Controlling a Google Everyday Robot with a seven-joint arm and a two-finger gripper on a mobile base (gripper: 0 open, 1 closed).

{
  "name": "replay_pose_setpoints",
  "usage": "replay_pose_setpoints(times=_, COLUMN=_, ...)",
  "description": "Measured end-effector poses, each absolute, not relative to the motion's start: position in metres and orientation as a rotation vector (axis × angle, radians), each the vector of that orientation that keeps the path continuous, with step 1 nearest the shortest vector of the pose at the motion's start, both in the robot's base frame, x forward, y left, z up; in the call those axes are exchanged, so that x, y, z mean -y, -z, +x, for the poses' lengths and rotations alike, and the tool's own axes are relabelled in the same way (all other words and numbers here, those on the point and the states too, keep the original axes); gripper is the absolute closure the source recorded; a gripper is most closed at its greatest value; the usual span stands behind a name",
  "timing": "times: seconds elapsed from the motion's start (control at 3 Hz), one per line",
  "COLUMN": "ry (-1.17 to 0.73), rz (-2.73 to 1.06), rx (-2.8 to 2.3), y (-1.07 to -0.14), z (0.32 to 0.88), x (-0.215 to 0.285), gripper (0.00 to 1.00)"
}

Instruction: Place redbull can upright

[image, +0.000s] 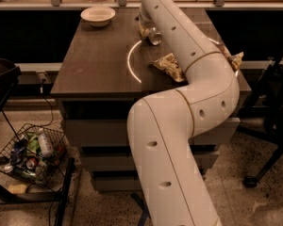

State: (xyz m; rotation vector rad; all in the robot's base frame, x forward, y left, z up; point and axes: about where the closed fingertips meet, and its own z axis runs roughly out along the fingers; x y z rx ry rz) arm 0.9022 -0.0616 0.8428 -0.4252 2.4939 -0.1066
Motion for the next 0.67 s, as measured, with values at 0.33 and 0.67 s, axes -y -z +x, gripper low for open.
replay_pose_setpoints(times=0.33, ry=0.107, rz=-0.427, rx=-2.497, y=-0.8402, z=0.9026, x=0.0609, gripper=1.0)
replay_pose_setpoints(times=0.67, ry=0.106, rz=-0.427, rx=-2.497, y=-0.8418, z=0.9024, x=0.0608, gripper=1.0)
